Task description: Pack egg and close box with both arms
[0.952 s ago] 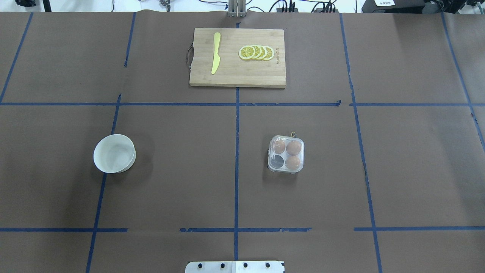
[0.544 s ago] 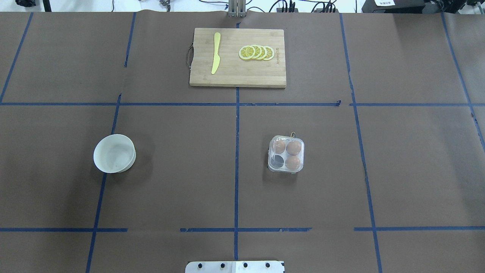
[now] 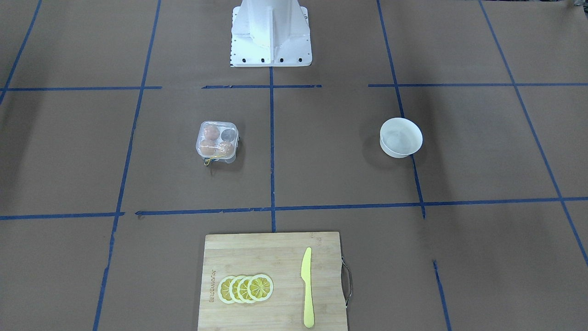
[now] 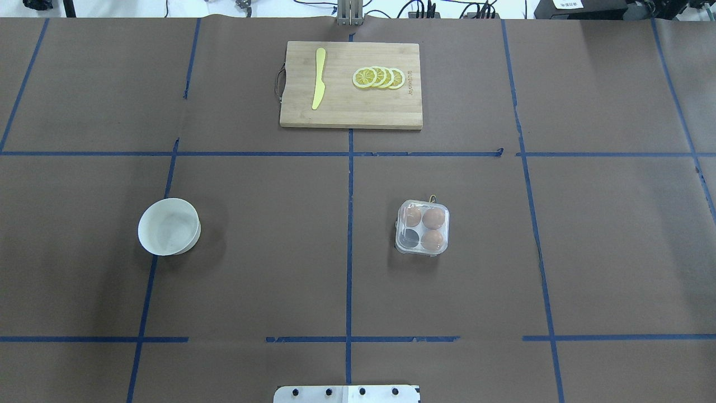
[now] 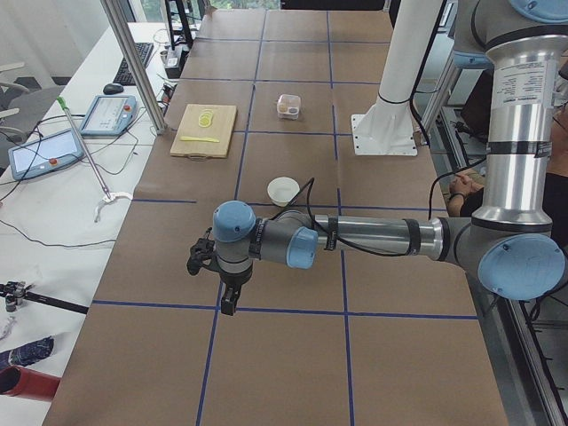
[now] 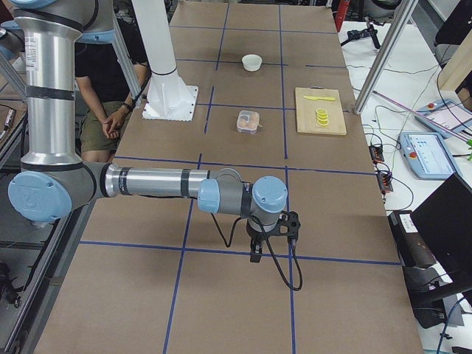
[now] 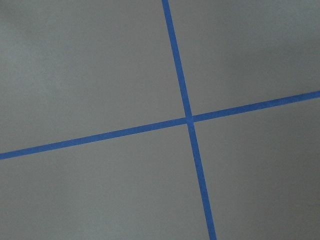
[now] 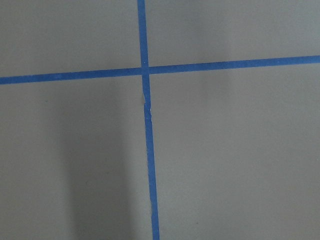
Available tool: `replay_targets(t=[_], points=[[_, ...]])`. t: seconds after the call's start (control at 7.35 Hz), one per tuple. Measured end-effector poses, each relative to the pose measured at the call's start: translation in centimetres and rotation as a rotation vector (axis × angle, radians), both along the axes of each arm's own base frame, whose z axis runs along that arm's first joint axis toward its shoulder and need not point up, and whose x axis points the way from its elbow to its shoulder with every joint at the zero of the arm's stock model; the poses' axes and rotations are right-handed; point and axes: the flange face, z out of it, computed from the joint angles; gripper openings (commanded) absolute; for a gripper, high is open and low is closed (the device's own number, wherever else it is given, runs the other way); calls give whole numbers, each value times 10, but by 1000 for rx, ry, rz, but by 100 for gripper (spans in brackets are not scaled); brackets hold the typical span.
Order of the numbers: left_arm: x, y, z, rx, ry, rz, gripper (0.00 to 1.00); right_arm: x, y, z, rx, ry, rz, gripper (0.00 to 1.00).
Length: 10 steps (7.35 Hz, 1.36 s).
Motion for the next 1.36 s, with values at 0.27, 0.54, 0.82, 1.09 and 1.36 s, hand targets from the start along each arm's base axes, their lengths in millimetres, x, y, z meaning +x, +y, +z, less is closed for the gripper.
replay_targets(t=[0.27, 0.54, 0.82, 1.09, 1.36], points=[[0, 0, -1, -2, 2, -4, 100, 1, -1, -1, -5, 0, 10, 100], [0, -1, -1, -2, 4, -5, 100, 2, -1, -2, -8, 1, 18, 100], [0, -1, 0, -1, 4, -5, 100, 3, -1, -1, -24, 3, 35, 100], [0, -1, 0, -1, 4, -5, 100, 3, -1, -3, -35, 4, 50, 100], [0, -1, 0, 2, 4, -3, 100, 3, -6, -8, 3, -4, 55, 100]])
